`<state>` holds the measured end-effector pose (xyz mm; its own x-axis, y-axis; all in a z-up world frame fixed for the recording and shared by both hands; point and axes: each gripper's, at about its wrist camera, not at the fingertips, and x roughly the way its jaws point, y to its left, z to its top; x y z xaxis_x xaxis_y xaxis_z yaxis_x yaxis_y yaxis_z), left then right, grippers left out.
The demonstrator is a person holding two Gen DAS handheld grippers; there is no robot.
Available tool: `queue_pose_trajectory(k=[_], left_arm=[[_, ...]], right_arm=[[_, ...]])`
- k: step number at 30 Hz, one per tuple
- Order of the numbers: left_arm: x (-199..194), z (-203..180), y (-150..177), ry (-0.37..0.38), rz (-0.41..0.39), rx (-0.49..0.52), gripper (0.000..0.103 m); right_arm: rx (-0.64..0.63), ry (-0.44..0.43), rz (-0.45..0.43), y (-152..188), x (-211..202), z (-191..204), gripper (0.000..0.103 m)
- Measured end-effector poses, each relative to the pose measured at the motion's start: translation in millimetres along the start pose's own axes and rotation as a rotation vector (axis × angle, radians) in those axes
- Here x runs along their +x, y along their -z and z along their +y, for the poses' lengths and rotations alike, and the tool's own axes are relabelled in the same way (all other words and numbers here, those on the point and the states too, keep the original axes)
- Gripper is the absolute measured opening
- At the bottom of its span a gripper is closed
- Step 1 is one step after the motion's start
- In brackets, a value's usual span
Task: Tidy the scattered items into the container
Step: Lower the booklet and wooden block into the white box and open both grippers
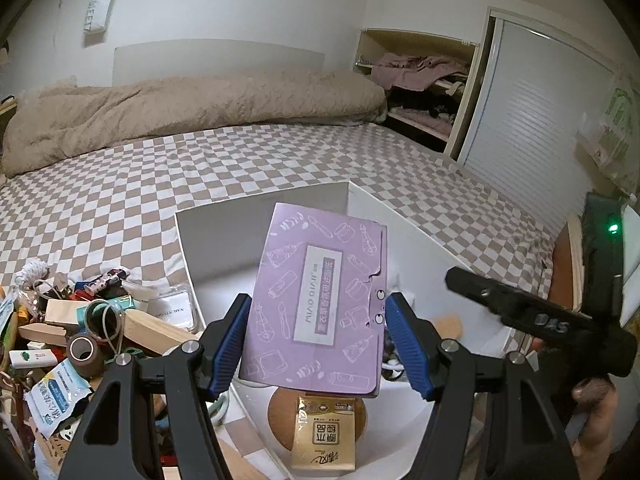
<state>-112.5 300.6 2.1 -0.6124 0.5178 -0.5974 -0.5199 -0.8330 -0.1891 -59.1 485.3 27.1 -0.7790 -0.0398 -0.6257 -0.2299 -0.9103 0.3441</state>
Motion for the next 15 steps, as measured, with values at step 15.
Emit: queue_pose_trajectory(k=[15], left_arm=[[25, -5, 9, 0.029, 0.092, -0.011, 0.068]], right_arm=[[0.020, -0.037, -0.025, -3, -9, -1, 0.094]])
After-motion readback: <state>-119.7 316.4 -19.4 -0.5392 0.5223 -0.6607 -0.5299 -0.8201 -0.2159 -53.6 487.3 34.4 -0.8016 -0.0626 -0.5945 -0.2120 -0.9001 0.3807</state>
